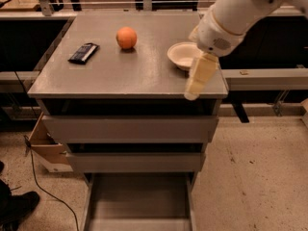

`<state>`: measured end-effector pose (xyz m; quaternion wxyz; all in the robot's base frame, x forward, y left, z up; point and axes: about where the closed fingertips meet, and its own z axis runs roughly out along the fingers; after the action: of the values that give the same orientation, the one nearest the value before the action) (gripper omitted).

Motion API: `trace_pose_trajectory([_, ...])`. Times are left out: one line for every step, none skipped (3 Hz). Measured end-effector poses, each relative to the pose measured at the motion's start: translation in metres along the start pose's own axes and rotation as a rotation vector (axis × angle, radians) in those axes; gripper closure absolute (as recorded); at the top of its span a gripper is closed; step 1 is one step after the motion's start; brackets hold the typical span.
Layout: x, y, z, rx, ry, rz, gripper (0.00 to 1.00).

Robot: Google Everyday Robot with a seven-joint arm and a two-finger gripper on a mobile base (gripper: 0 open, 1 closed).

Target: Place orange can into bottom drawer

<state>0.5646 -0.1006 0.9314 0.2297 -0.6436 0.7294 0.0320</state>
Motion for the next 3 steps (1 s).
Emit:
trace_pose_trajectory([-0.0666, -0.0458, 0.0351, 0.001, -0.118, -0.001, 0.00])
trace_pose_trajectory([-0.0640, -0.0438, 0.0352, -0.002, -0.113, 0.000, 0.00])
trace_pose_trajectory([-0.0663, -0.0463, 0.0353, 0.022, -0.159, 0.028, 0.00])
